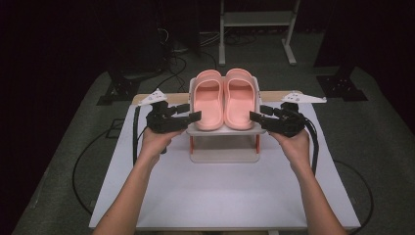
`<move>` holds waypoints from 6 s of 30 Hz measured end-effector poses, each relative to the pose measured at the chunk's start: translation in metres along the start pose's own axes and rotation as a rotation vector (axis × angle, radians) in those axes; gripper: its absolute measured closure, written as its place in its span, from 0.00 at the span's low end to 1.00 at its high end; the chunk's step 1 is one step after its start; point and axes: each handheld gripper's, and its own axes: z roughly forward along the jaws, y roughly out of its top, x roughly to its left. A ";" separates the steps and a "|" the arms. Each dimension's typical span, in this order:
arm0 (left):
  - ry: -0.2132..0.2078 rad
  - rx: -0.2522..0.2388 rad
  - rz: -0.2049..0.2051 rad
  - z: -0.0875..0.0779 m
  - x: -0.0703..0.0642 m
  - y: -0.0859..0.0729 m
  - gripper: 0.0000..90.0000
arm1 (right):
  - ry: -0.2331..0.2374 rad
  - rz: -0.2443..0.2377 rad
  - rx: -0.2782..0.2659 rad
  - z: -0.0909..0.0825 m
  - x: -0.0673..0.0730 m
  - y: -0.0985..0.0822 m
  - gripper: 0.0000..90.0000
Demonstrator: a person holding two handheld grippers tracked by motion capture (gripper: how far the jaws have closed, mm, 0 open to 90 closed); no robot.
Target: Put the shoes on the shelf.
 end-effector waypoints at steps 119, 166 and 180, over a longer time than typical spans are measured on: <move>-0.022 0.017 -0.015 -0.039 -0.015 -0.090 0.14 | 0.078 0.015 0.015 -0.037 -0.005 -0.105 0.31; 0.001 0.036 -0.067 -0.050 -0.009 -0.141 0.11 | 0.038 0.087 0.025 -0.061 -0.023 -0.161 0.24; 0.015 0.044 -0.084 -0.058 -0.014 -0.167 0.11 | 0.040 0.100 0.033 -0.071 -0.023 -0.182 0.22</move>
